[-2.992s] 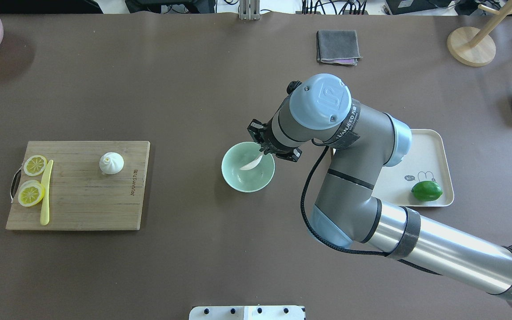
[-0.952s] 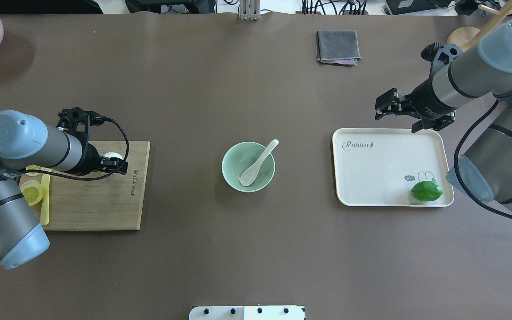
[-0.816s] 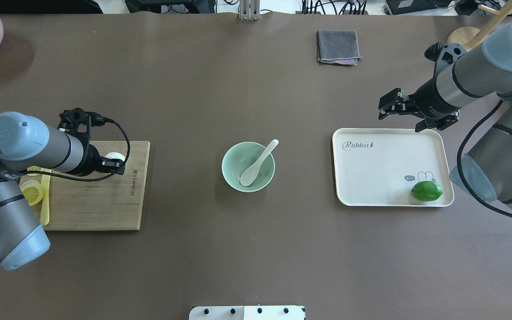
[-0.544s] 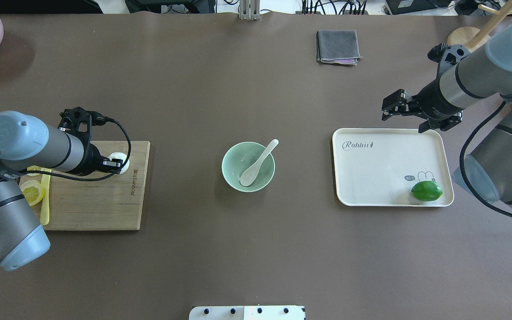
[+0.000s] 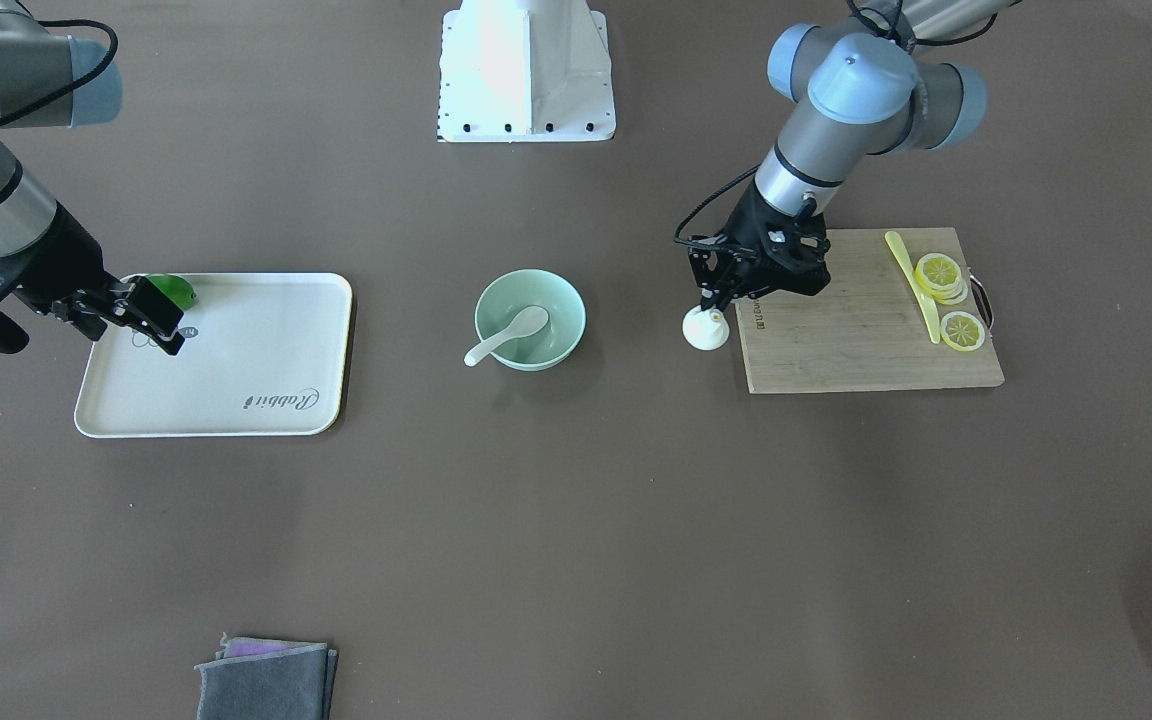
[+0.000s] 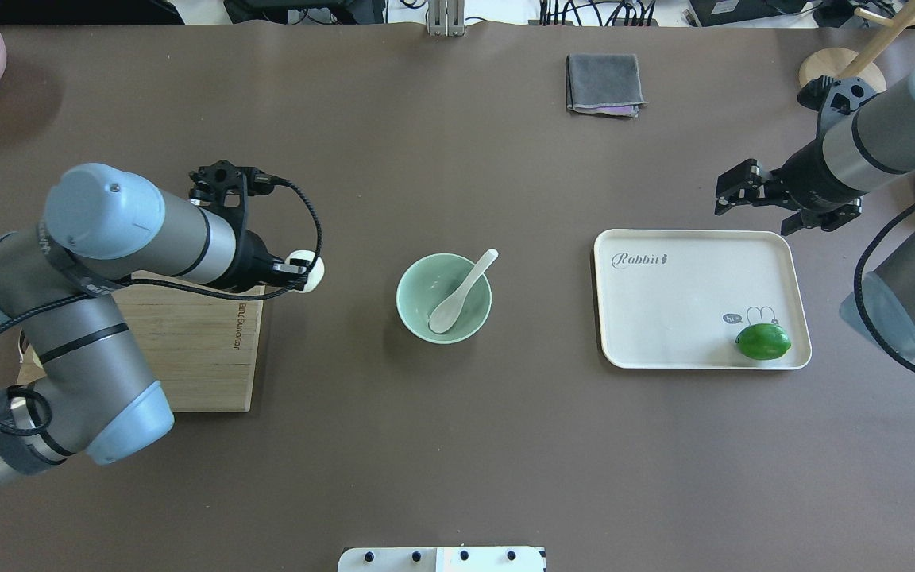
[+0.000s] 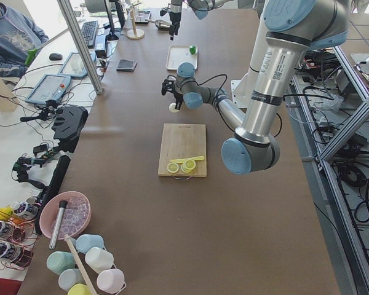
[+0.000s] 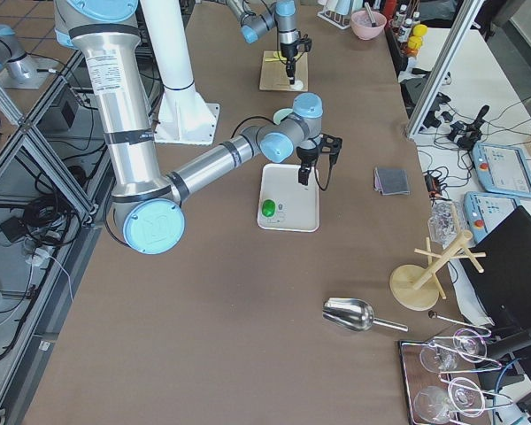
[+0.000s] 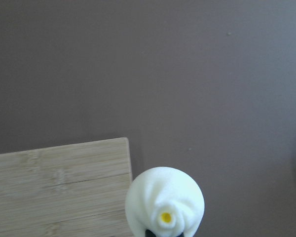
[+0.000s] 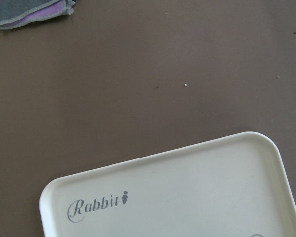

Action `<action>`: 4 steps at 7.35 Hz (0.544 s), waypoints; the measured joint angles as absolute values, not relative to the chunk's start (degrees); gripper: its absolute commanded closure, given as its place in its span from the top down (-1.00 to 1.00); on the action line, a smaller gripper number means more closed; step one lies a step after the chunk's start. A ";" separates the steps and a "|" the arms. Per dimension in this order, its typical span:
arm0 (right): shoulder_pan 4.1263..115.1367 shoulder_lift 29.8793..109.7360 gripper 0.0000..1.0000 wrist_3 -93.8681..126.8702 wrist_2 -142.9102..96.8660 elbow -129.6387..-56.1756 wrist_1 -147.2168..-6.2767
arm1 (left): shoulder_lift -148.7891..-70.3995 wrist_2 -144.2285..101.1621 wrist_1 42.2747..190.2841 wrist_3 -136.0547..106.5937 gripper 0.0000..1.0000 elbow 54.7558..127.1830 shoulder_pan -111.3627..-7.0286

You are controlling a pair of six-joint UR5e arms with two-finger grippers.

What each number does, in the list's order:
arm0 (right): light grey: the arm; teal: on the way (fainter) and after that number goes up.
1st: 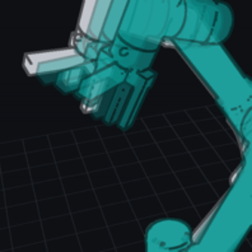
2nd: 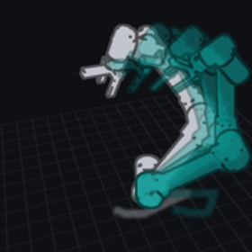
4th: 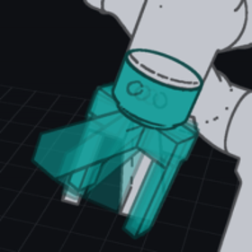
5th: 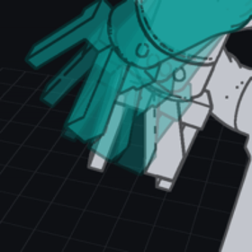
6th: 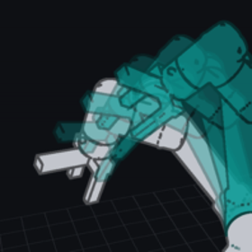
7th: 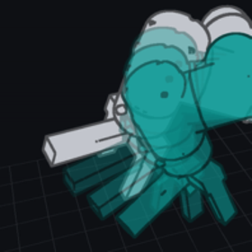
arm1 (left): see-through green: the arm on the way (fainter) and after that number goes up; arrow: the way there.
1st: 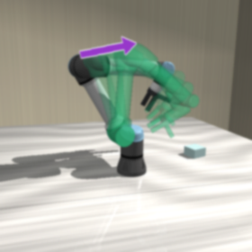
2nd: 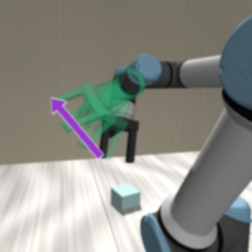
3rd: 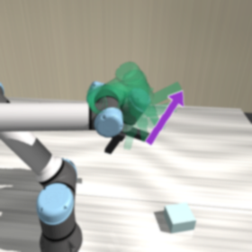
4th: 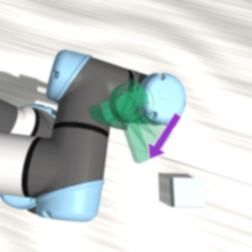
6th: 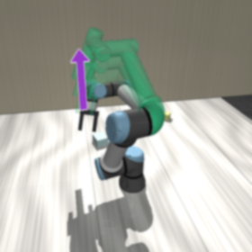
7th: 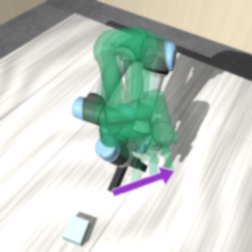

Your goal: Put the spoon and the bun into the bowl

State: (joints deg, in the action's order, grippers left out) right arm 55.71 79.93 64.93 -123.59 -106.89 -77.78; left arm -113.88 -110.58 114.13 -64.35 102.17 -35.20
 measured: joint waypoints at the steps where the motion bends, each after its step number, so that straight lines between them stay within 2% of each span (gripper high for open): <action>1: 57.12 81.61 1.00 62.16 -123.93 -106.85 -77.60 | -118.54 -110.37 114.10 -66.43 -1.00 100.27 -33.52; 2: 58.49 82.99 1.00 58.87 -124.24 -106.67 -77.58 | -122.32 -109.86 114.09 -67.43 -1.00 98.48 -32.14; 3: 59.60 83.85 1.00 56.29 -124.58 -106.36 -77.64 | -124.74 -109.00 114.06 -67.82 0.98 97.50 -31.01; 4: 60.25 84.24 1.00 54.90 -124.77 -106.12 -77.67 | -126.38 -107.73 114.05 -67.91 0.96 96.72 -29.89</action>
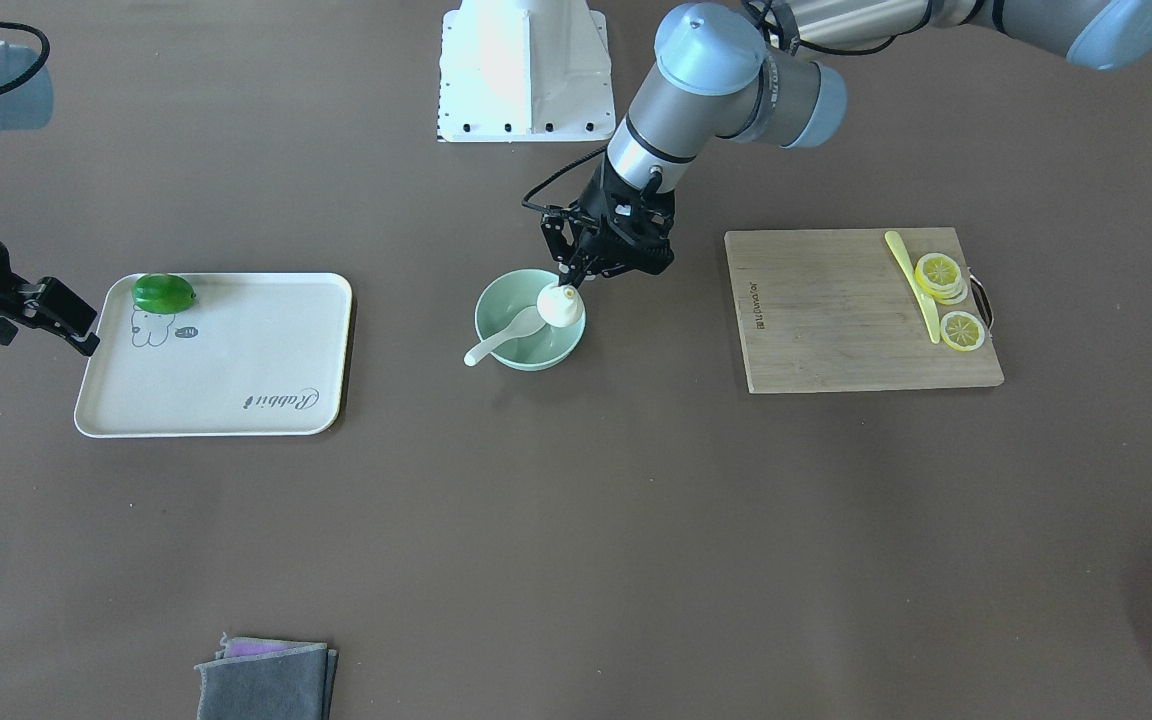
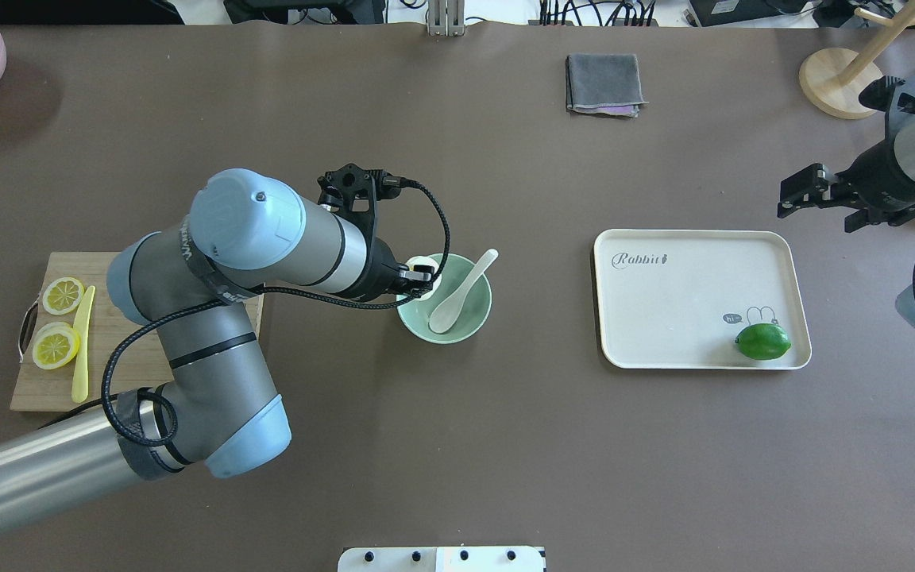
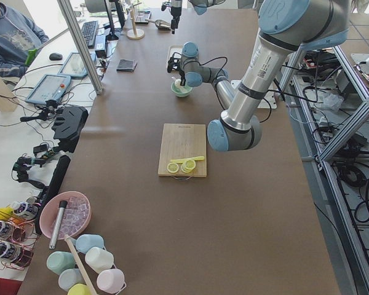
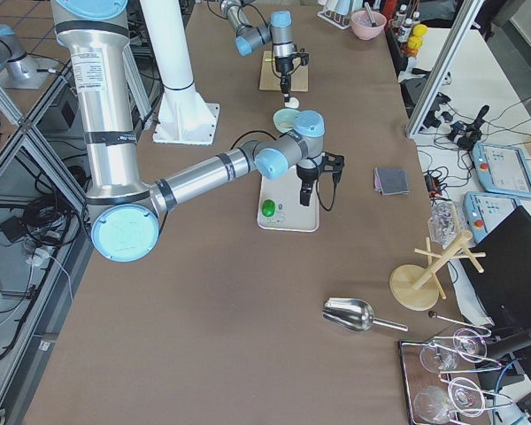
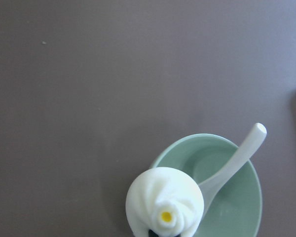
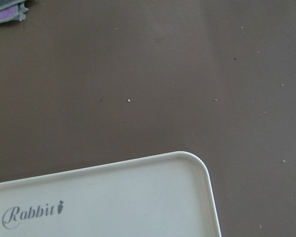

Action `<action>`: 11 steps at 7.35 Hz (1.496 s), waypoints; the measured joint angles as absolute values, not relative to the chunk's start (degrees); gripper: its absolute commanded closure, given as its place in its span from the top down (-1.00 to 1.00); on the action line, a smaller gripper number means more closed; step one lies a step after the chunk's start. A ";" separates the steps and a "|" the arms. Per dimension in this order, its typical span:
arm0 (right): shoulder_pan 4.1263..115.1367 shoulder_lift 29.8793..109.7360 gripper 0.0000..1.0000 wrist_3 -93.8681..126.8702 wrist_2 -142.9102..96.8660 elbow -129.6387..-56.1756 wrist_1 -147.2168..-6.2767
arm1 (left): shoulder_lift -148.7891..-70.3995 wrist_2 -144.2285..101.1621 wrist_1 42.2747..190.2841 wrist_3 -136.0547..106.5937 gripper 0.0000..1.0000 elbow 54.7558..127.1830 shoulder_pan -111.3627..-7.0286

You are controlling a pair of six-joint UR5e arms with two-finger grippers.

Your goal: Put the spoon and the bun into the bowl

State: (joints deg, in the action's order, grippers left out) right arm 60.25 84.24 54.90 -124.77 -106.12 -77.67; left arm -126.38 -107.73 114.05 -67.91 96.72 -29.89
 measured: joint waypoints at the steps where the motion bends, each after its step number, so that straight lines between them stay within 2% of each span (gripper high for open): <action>1: 60.55 84.47 1.00 54.30 -124.85 -106.04 -77.69 | -127.20 -106.53 114.06 -67.85 0.96 96.07 -29.15; 3: 61.28 85.23 1.00 53.39 -125.35 -106.00 -77.66 | -126.65 -105.92 114.08 -67.54 0.96 96.42 -29.24; 5: 63.36 86.24 1.00 49.77 -126.61 -105.78 -77.83 | -119.73 -108.95 114.06 -62.04 0.96 99.91 -33.52; 9: 72.49 92.19 1.00 29.26 -130.07 -103.35 -77.89 | -102.19 -126.03 113.82 -35.29 0.96 101.45 -54.67; 11: 81.36 93.26 1.00 12.84 -134.05 -96.80 -78.14 | -95.93 -132.96 112.05 -24.40 0.96 100.35 -65.02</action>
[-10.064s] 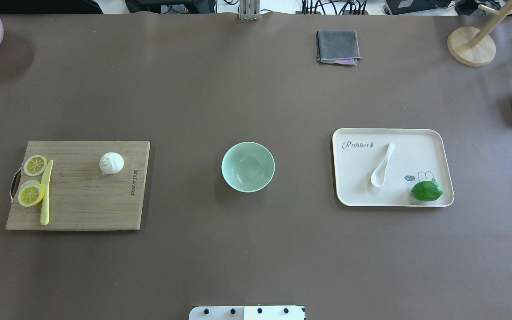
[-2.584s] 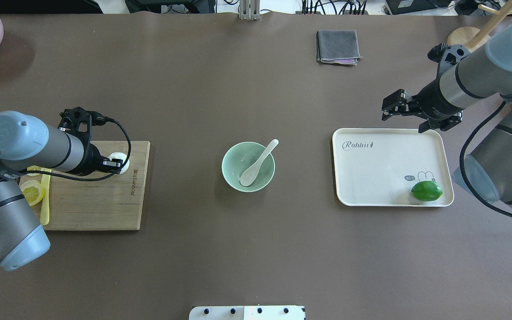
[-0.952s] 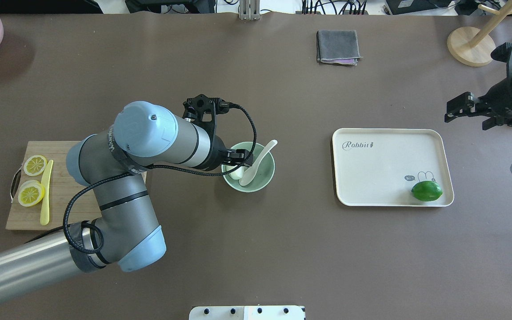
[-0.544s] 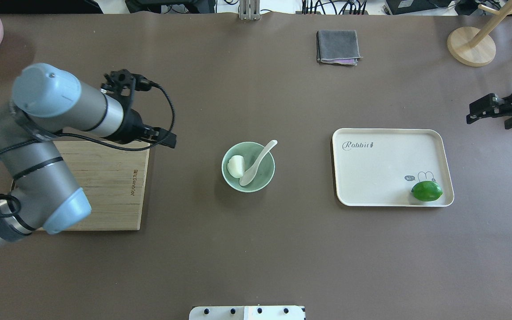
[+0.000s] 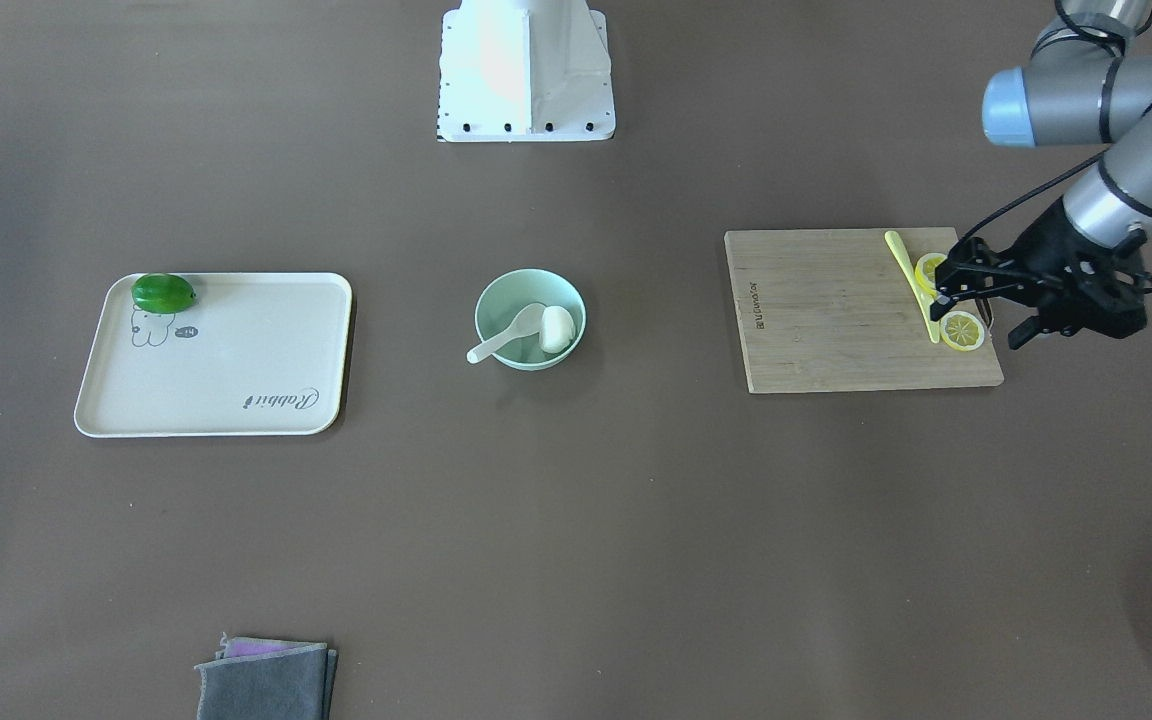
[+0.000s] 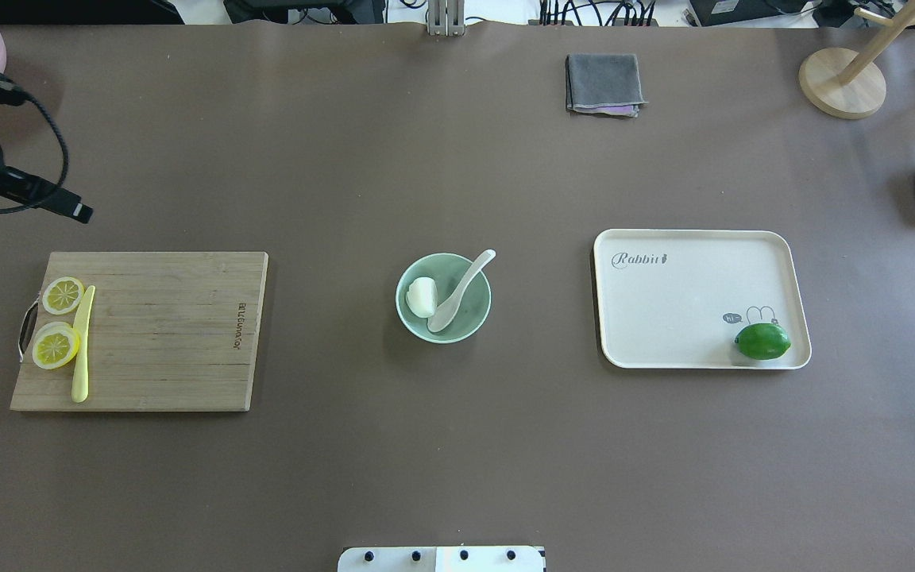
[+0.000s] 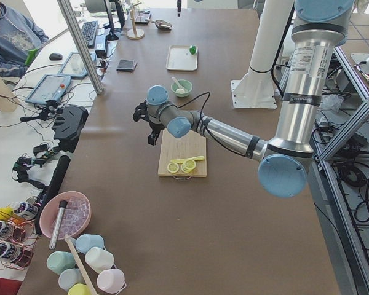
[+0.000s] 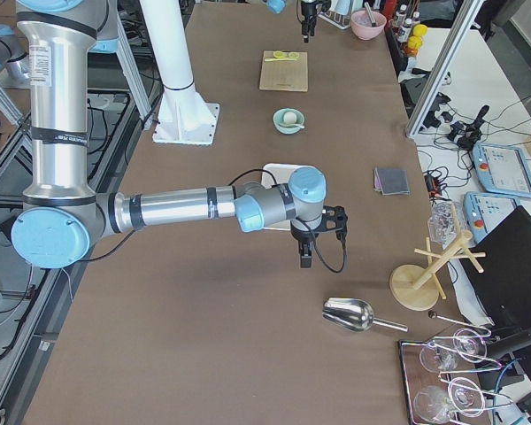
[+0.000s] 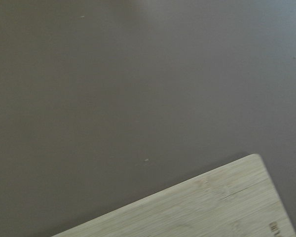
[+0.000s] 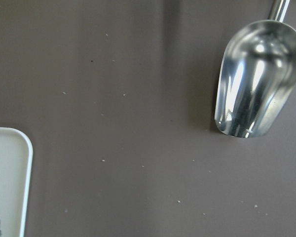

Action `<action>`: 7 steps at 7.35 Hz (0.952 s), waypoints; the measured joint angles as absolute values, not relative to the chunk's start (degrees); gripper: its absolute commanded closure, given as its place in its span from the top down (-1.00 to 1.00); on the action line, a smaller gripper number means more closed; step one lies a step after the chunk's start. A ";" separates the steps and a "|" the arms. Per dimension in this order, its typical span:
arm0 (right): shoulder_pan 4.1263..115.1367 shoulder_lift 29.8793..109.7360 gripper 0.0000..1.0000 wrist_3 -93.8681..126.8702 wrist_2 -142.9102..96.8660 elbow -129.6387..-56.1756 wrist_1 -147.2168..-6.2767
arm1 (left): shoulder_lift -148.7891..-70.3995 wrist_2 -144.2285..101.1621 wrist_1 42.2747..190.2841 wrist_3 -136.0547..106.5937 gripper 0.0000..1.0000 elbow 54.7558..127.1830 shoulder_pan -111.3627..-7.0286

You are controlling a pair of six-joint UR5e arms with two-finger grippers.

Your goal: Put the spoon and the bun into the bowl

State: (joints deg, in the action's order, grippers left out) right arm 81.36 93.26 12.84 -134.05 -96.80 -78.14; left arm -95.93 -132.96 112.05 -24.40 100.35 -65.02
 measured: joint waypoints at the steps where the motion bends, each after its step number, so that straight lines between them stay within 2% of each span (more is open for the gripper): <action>1: 84.31 93.27 1.00 7.76 -134.94 -94.58 -78.37 | -92.76 -135.31 111.28 -17.35 0.96 99.01 -69.92; 3: 86.51 93.26 1.00 4.59 -136.23 -93.26 -78.78 | -87.01 -138.34 110.91 -4.13 0.96 95.59 -78.07; 7: 85.14 91.34 1.00 4.14 -136.78 -93.91 -81.73 | -83.59 -135.88 110.93 -5.82 0.96 95.93 -80.85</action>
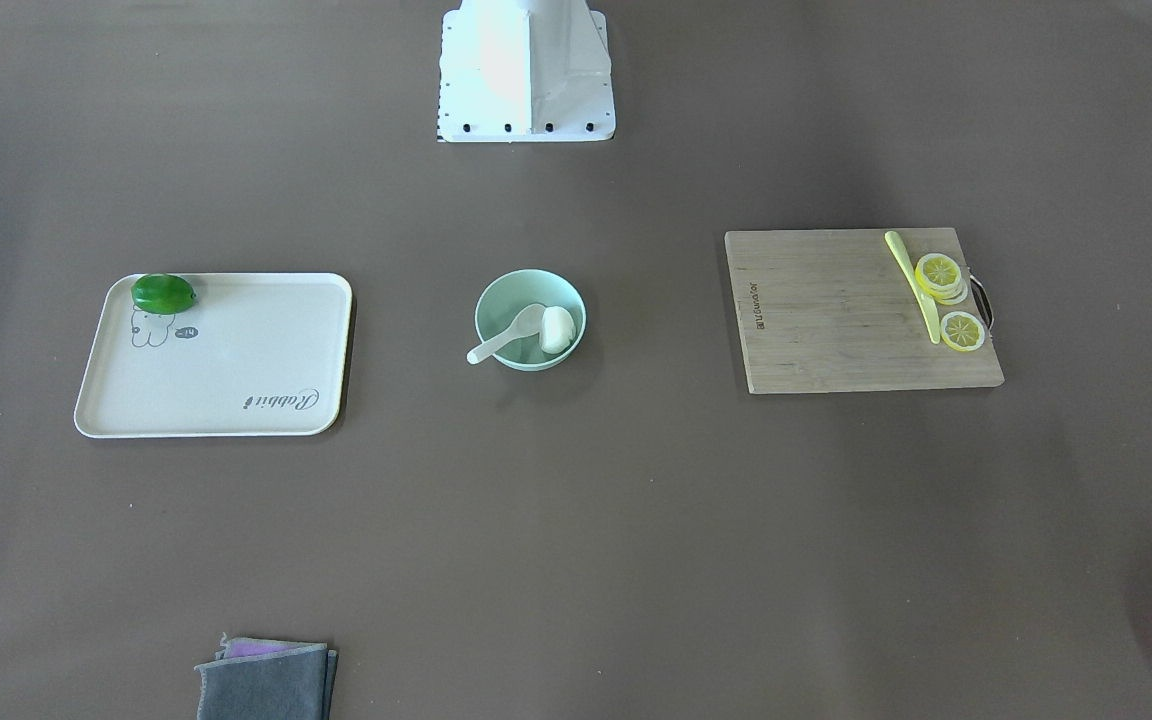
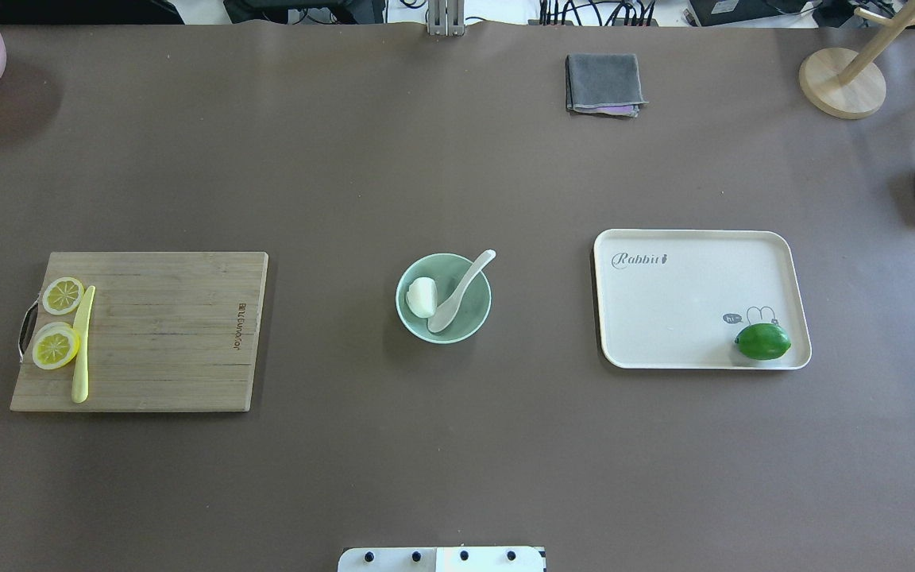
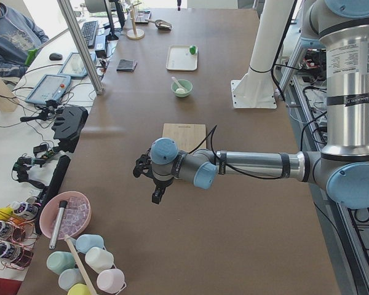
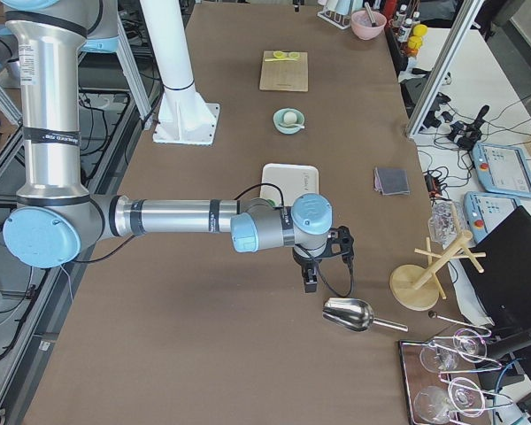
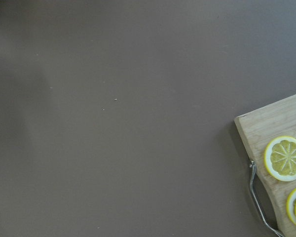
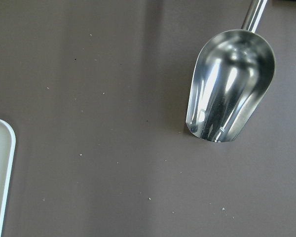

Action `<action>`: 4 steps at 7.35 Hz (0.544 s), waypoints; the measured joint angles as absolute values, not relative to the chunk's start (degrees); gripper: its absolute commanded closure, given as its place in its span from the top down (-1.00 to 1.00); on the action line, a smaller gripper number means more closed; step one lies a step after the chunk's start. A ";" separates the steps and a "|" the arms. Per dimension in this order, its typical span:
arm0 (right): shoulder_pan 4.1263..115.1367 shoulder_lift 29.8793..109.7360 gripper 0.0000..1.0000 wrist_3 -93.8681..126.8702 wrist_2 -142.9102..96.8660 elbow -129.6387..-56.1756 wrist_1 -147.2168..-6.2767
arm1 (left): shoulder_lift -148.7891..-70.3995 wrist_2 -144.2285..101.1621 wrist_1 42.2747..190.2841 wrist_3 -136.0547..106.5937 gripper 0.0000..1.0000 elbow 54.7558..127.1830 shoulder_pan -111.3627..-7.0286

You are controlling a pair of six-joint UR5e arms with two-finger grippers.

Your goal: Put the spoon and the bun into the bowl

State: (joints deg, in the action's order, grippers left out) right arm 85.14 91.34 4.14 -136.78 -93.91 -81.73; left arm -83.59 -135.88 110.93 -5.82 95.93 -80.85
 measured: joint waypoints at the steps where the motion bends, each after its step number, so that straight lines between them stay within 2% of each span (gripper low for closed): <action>1: 84.60 90.87 1.00 4.07 -136.58 -93.98 -82.35 | -83.59 -135.78 110.47 -9.50 0.96 96.50 -80.85; 4: 84.23 90.67 1.00 3.88 -137.09 -94.22 -82.70 | -83.58 -135.85 100.07 -11.81 0.96 100.73 -80.86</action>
